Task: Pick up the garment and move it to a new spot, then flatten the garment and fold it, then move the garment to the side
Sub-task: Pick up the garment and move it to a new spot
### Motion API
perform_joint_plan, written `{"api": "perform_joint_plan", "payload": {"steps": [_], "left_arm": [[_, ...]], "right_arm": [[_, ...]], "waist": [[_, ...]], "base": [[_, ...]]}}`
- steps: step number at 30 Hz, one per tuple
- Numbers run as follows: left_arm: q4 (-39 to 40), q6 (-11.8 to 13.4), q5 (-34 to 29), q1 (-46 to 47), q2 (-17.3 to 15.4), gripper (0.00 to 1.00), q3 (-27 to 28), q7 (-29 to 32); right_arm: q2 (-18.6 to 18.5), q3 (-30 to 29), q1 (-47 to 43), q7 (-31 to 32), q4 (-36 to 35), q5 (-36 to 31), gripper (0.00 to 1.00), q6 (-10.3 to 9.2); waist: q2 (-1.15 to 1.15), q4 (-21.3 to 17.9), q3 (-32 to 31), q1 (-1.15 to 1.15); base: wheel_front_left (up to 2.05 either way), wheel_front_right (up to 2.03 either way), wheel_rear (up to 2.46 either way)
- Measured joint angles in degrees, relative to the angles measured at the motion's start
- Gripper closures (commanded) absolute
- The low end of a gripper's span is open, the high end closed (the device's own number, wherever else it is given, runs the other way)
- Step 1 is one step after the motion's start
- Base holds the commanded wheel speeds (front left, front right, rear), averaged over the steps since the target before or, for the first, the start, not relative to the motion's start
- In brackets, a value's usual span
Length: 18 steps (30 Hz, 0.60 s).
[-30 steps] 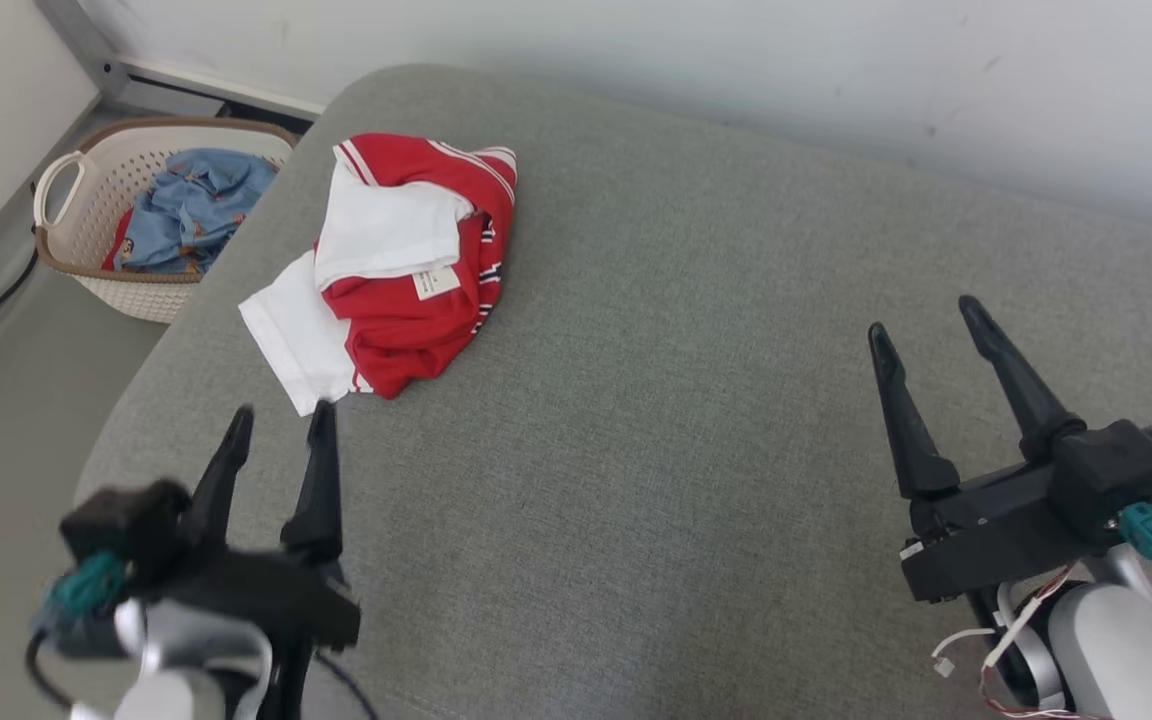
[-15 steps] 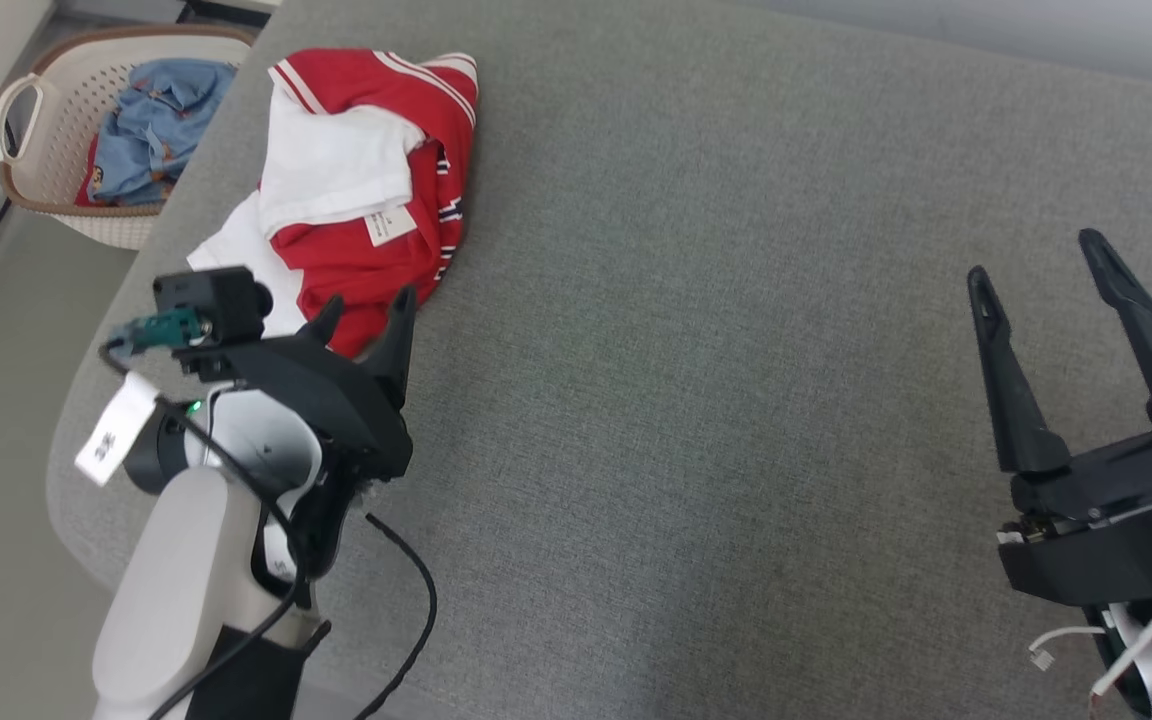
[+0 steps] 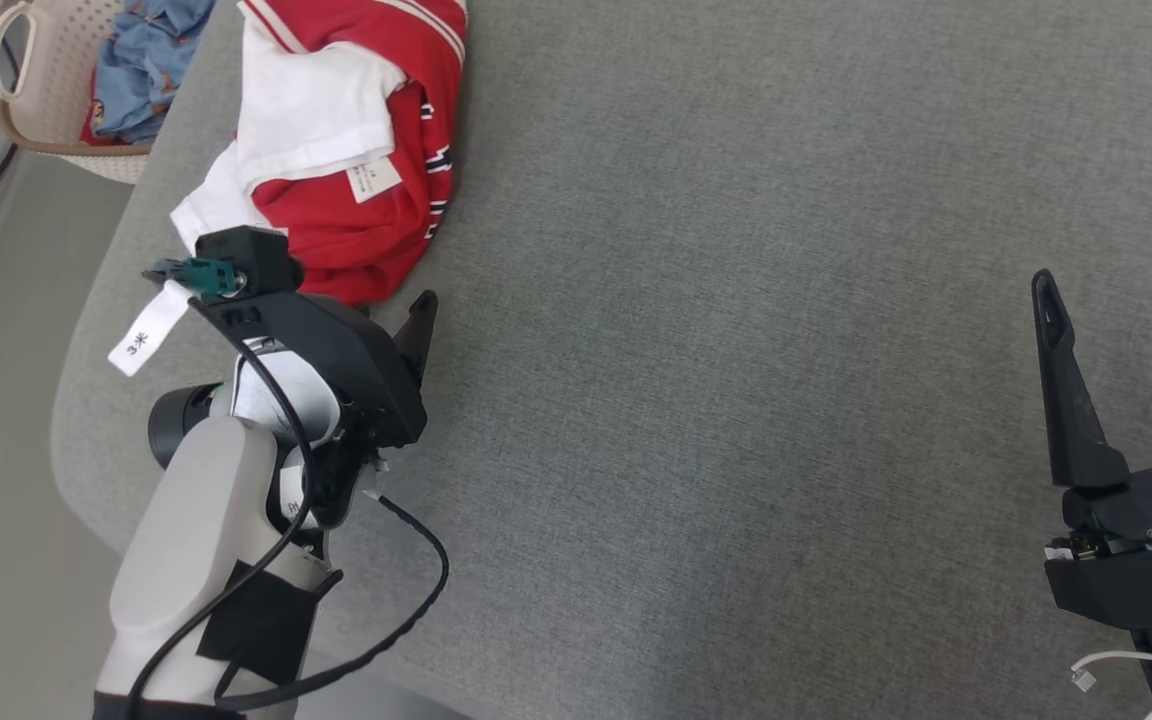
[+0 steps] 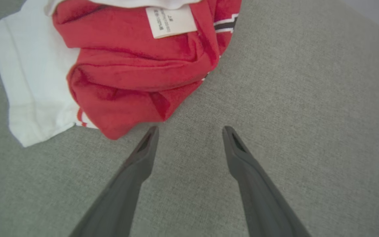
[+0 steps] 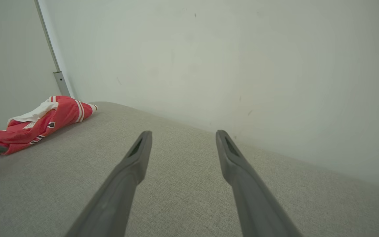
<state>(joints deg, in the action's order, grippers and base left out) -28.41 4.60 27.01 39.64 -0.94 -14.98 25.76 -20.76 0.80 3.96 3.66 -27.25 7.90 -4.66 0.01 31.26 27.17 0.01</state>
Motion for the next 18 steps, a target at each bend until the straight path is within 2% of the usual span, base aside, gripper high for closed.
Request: {"api": "perform_joint_plan", "payload": {"steps": [8, 18], "left_arm": [[-5.08, 0.51, 0.71, 2.93, 0.0, 0.0, 0.31, 1.51], [-7.62, 0.44, 0.83, 5.26, -0.44, 0.0, 1.29, 1.94]], "right_arm": [[0.08, 0.77, 0.27, 1.45, -1.36, -0.44, 0.0, -0.32], [1.54, 3.37, 1.87, 2.61, -4.07, -1.02, 0.0, -0.36]], "waist": [[0.0, 0.65, 0.28, 0.0], [-0.01, -2.36, 0.83, -0.01]], "base": [[0.0, 0.0, 0.0], [0.0, 0.0, 0.0]]}}
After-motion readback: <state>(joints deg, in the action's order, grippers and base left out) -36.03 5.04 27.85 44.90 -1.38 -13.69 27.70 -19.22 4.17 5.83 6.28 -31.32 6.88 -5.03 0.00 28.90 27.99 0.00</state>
